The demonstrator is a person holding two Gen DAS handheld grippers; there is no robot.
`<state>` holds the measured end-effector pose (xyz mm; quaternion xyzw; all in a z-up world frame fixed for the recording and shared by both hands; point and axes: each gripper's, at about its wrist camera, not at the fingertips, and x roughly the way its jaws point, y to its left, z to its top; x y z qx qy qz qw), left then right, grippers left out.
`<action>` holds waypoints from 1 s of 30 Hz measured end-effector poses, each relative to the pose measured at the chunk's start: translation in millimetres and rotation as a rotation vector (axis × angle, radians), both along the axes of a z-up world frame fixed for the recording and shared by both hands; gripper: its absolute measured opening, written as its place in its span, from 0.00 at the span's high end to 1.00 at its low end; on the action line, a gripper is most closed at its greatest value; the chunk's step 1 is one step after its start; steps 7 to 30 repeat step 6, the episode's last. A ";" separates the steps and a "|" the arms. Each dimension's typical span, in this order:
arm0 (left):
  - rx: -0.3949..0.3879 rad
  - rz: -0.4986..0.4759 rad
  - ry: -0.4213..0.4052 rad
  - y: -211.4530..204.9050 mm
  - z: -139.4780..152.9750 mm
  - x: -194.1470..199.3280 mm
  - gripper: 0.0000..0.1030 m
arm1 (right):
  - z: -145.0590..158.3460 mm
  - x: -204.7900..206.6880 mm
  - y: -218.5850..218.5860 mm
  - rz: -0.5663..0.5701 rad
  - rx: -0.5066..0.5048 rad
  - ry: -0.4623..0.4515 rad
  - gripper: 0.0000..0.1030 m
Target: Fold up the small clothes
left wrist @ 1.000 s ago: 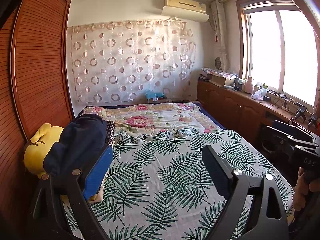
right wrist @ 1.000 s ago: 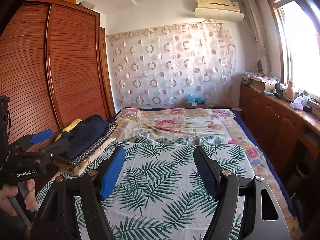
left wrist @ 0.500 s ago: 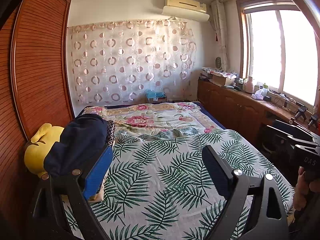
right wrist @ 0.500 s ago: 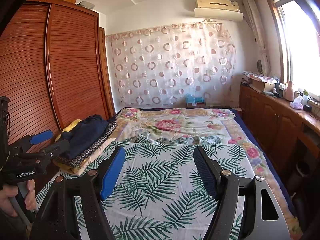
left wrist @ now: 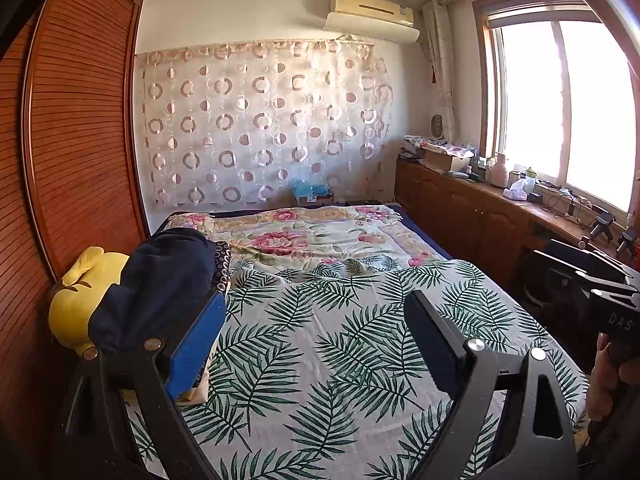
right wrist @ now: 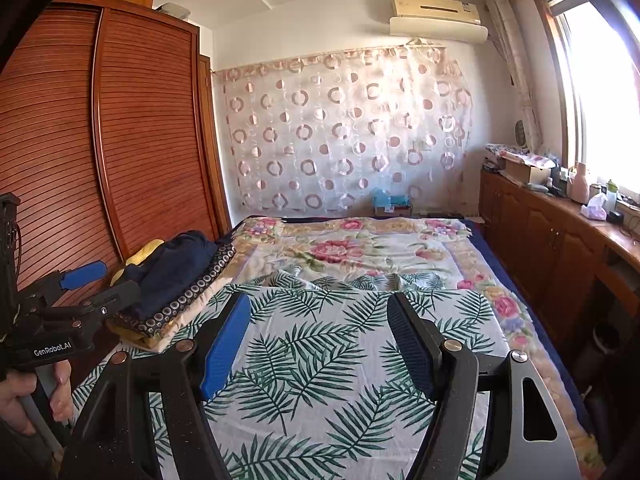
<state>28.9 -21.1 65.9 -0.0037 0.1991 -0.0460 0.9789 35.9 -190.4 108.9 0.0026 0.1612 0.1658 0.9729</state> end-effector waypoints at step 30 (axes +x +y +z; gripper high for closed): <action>0.000 0.000 0.001 0.3 0.3 -0.9 0.12 | -0.5 0.4 -0.8 0.002 0.000 0.001 0.29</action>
